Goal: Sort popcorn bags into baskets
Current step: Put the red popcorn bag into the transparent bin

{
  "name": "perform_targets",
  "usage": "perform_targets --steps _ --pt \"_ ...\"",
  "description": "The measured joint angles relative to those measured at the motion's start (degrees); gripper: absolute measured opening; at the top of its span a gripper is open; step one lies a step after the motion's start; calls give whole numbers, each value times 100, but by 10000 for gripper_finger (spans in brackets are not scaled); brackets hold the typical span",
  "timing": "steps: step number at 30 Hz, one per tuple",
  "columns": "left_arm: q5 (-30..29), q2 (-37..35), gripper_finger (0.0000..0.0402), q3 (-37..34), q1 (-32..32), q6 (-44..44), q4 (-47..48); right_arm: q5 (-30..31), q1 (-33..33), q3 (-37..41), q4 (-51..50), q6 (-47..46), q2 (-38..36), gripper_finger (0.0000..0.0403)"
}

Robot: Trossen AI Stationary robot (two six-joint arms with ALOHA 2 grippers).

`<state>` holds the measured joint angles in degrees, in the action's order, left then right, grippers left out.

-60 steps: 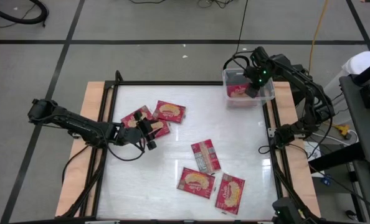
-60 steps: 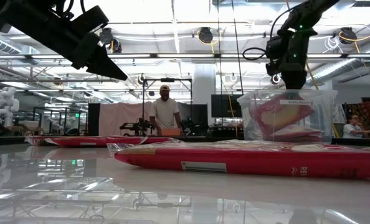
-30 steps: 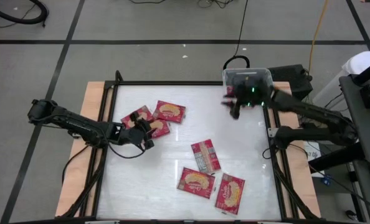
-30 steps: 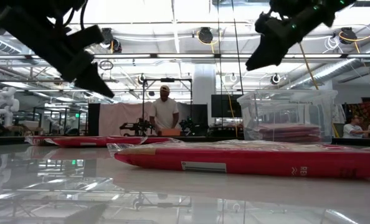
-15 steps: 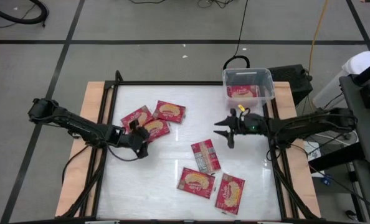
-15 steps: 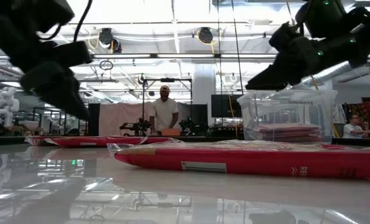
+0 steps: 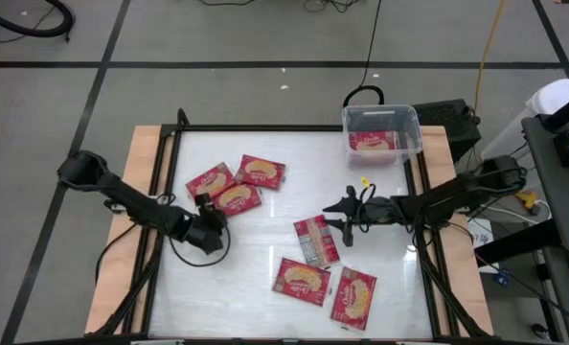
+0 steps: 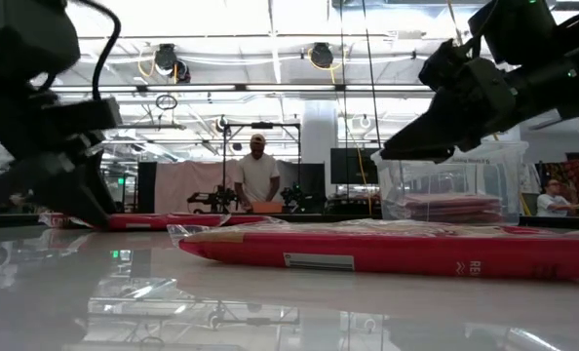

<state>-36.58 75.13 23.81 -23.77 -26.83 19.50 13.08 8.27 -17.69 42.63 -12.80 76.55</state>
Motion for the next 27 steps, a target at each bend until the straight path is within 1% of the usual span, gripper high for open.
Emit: perform_targets --steps 3,5,9,11,12,16,17,18,20,23,25,27 --pt "-325 307 175 0 32 -99 -8 196 193 -11 544 -24 453 157" --pt "-360 464 175 12 101 -122 -32 312 284 -64 864 -60 749 157" --pt "-367 689 170 26 233 -160 -61 339 395 -248 1282 -163 1265 157" --pt "-366 718 150 26 261 -46 -80 341 442 -390 1341 -195 1492 157" --pt "-354 721 134 24 264 63 -104 338 462 -487 1375 -210 1599 157" --pt "-379 691 41 4 270 460 -368 340 499 -911 1381 -216 2004 157" --pt "-378 675 24 0 277 495 -480 346 499 -1011 1375 -217 2087 157" --pt "-375 674 19 0 288 529 -625 373 499 -1113 1371 -229 2182 157" --pt "-297 639 23 32 272 672 -902 480 499 -1365 1379 -297 2373 157" --pt "-173 629 36 257 157 1307 -1023 659 496 -1664 1374 -490 2616 157" --pt "-188 622 37 429 30 2148 -955 658 496 -1816 1373 -614 2732 157" --pt "-188 623 31 618 -102 3240 -980 661 496 -1926 1369 -740 2794 157"
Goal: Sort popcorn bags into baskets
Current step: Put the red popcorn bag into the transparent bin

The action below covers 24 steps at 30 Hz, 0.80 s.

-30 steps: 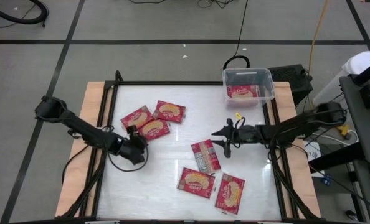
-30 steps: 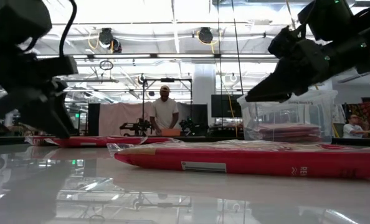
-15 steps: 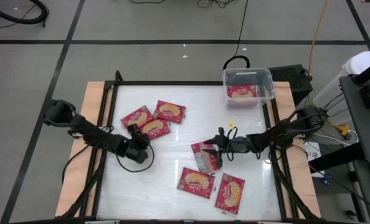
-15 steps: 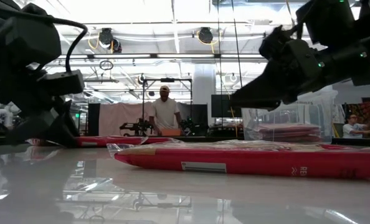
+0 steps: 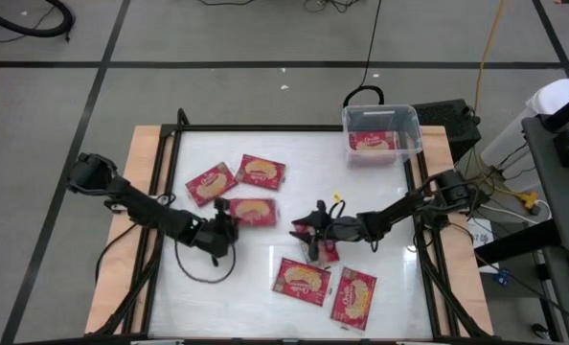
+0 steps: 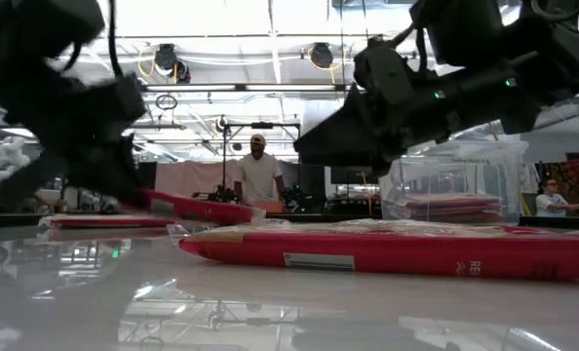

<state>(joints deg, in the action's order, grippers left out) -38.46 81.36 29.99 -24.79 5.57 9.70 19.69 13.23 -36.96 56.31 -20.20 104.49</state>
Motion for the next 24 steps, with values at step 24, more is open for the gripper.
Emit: perform_targets --steps 24 --pt "-207 -11 18 1533 278 7220 -256 -3049 -2053 -1815 -4123 1211 -1322 157"
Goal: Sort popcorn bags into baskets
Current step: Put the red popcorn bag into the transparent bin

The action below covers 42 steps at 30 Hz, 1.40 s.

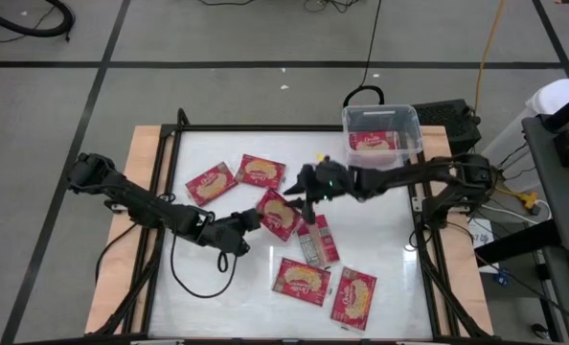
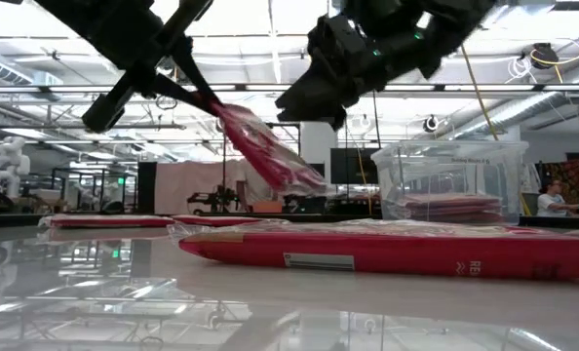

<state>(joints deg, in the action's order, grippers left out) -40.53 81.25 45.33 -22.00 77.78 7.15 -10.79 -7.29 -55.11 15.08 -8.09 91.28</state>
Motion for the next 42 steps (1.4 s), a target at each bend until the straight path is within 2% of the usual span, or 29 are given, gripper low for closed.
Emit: perform_targets --steps 3,6,13,15,18,22,24,26,28,33,39,42 --pt "140 0 23 4 -2 229 -89 -503 -425 -303 -449 328 -115 166" --pt "339 0 31 4 -2 420 -145 -1070 -781 -495 -478 622 -126 195" --pt "450 0 29 6 140 571 -146 -1496 -929 -704 -432 772 223 277" --pt "452 0 23 6 211 649 -147 -1545 -856 -710 -341 782 373 284" --pt "477 0 21 6 316 779 -145 -1935 -828 -713 -310 699 578 283" --pt "639 0 29 6 414 872 -175 -1979 -841 -711 141 461 879 277" --pt "649 0 30 6 440 916 -267 -2365 -844 -712 439 434 1052 272" --pt "666 0 28 10 470 962 -326 -3001 -839 -711 569 474 1199 261" --pt "691 0 27 10 500 1027 -323 -3243 -833 -709 571 531 1270 240" --pt "576 0 41 10 530 1047 -451 -3278 -828 -709 604 755 1267 155" --pt "-25 0 88 11 607 133 -564 -3211 -836 -709 300 847 986 29" --pt "-450 0 124 15 558 -163 -568 -2997 -883 -709 -473 1206 633 12"
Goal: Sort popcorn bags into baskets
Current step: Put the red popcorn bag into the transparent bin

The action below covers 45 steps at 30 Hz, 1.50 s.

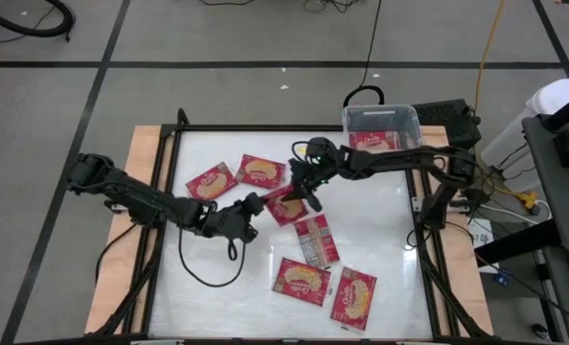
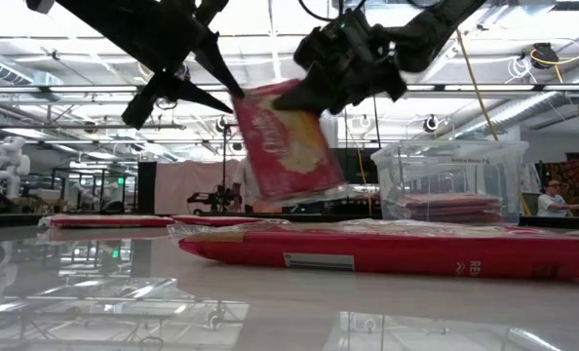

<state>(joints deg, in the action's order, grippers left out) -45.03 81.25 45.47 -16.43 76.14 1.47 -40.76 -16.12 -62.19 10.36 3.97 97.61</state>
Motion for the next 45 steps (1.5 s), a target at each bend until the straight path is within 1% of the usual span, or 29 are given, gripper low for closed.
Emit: perform_targets --steps 3,6,8,10,13,16,18,21,23,27,33,37,39,42,45 --pt "-256 -2 168 0 -27 -442 -151 447 2 2 -834 286 -426 24" --pt "-473 -7 213 0 27 -1054 -400 720 18 23 -1416 377 -842 19" --pt "-513 -7 238 0 104 -1664 -483 783 57 137 -1437 372 -1117 10" --pt "-512 -7 257 0 191 -2495 -557 837 121 345 -1351 300 -1393 8" --pt "-495 -7 272 -2 286 -4136 -577 1269 273 771 -964 83 -1805 13" --pt "-359 -7 274 -2 330 -5708 -551 1671 466 1297 -225 -96 -2194 17" --pt "121 -7 269 -2 328 -6294 -539 1765 606 1689 489 -234 -2399 14" --pt "743 -7 255 -4 285 -6853 -558 1858 832 2180 1397 -396 -2585 9" --pt "1044 -7 242 -4 230 -7112 -553 2113 995 2464 2042 -494 -2617 8" --pt "1387 -7 213 -6 -9 -7426 -614 2633 1289 2831 3278 -495 -2529 10" --pt "1391 -4 180 -10 -369 -7822 -734 2841 1732 3008 4511 -243 -2210 11" --pt "1347 0 180 -11 -600 -7942 -1162 3178 2081 3008 5238 -20 -1858 11" --pt "1327 15 184 -11 -667 -7933 -1456 3212 2243 3012 5680 123 -1648 11" --pt "1366 68 190 -85 -813 -7648 -2082 3234 2469 3012 6489 311 -1297 11" --pt "1408 66 188 -232 -956 -7431 -2712 3499 2696 3010 7260 522 -960 11"
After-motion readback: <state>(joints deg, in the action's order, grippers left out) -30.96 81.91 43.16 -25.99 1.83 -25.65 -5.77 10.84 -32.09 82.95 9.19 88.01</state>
